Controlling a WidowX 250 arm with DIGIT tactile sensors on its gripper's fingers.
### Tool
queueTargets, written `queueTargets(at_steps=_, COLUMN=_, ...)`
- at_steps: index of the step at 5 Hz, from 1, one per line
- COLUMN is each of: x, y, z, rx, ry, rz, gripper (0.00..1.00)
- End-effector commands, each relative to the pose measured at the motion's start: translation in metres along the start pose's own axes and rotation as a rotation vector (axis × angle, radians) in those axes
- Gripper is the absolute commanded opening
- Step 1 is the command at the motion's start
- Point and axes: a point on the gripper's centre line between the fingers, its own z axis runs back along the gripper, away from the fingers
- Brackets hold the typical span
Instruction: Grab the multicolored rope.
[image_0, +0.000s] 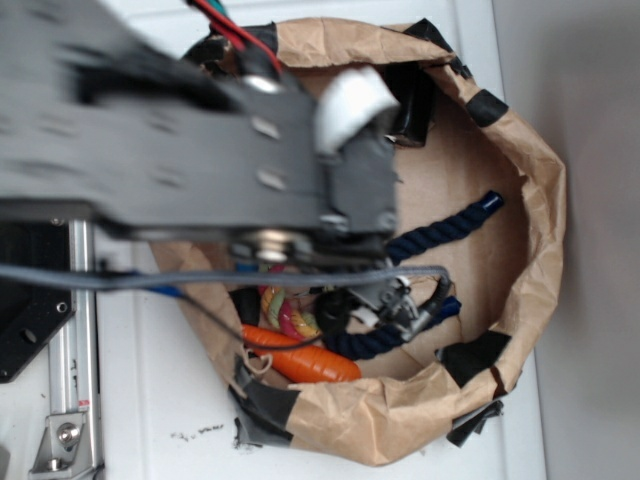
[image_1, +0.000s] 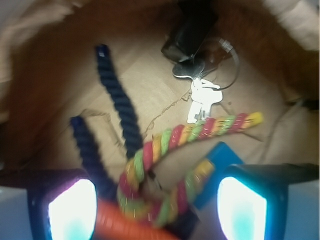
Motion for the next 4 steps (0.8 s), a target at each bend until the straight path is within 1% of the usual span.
queueTargets(at_steps=1, x=-0.015, y=-0.025, z=-0.060, rx=-0.037, ry=0.045, rz=-0.197, gripper=1.00)
queueTargets(at_steps=2, x=-0.037, y=-0.019, z=-0.086, rx=-0.033, ry=0.141, rz=-0.211, gripper=0.82)
queueTargets(at_steps=3, x=-0.048, y=-0.011, z=-0.078, rx=-0.060, ry=0.168, rz=-0.230, gripper=0.00)
queueTargets(at_steps=4, x=-0.033, y=-0.008, z=-0.041, rx=-0.098, ry=0.119, rz=-0.407, gripper=0.00)
